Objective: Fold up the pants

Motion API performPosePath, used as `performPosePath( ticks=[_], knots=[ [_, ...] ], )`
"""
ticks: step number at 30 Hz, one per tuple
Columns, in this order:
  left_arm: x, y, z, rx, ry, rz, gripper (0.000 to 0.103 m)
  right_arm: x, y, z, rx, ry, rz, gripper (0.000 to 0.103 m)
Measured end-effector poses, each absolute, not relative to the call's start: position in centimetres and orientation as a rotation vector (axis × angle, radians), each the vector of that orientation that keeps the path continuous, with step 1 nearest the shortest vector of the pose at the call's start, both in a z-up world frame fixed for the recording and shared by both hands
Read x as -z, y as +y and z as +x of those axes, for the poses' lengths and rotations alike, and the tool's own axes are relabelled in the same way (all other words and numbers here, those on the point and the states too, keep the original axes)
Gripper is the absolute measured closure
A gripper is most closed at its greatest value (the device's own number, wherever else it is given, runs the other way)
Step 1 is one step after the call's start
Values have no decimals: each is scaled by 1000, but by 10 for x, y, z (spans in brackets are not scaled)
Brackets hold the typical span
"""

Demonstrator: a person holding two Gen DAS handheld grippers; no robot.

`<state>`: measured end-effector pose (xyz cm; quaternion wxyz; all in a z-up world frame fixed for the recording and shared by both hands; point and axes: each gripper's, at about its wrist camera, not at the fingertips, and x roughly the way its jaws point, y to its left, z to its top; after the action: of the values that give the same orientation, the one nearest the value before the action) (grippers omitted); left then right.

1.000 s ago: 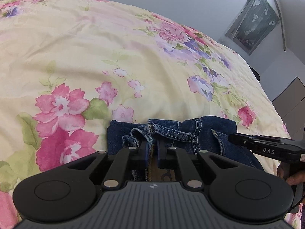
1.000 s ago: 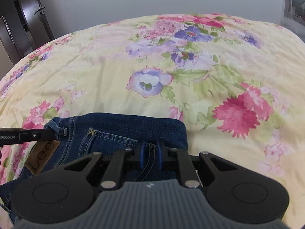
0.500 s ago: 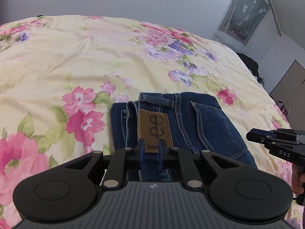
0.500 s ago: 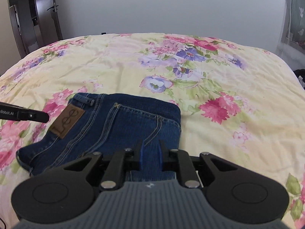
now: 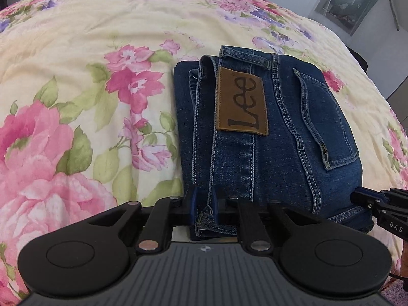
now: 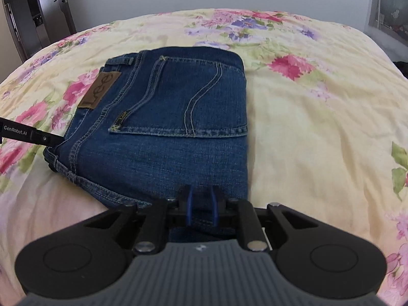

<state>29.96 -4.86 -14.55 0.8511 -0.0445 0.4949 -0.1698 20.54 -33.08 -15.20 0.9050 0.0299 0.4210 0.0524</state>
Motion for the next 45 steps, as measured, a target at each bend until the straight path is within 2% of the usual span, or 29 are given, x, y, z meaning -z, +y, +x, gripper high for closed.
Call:
performPosePath(
  ticks=[4,8,10,11,12,16,19,20,22,23,26,31,38,40,41,43,45],
  knots=[
    [140,-46,300,353,1044,-82,80,151,-330,212,-116,898,46,92],
    [129,-47,297,344,1035,-73,80,141,-332,214,-131,912,43,92],
    [122,-48,294,341,1027,-59,80,135,-335,214,-130,917,57,86],
    [118,-49,292,344,1020,-49,80,132,-336,213,-123,915,62,74],
    [113,-50,290,349,1011,-42,78,128,-337,212,-117,908,62,67],
    [98,-51,288,365,978,-41,61,109,-340,207,-120,880,63,63],
    [90,-49,289,366,958,-54,45,99,-346,209,-123,869,91,53],
    [88,-48,291,371,953,-66,43,96,-348,210,-122,869,102,48],
    [85,-44,297,387,950,-108,28,93,-354,214,-124,871,143,41],
    [86,-41,301,396,951,-132,24,92,-358,217,-129,873,175,34],
    [95,-30,318,425,964,-256,20,95,-374,228,-137,874,293,24],
    [130,-15,351,440,994,-523,17,120,-402,260,-136,892,503,23],
    [179,-18,386,493,1041,-652,18,171,-427,298,-171,906,754,23],
    [179,-20,388,505,1026,-662,32,176,-428,304,-203,882,788,31],
    [178,-21,387,504,1020,-648,36,177,-427,305,-218,877,791,48],
    [174,-21,385,497,1006,-622,58,177,-423,309,-215,883,773,55],
    [168,-19,382,496,997,-608,70,171,-418,308,-217,878,723,65]
  ],
)
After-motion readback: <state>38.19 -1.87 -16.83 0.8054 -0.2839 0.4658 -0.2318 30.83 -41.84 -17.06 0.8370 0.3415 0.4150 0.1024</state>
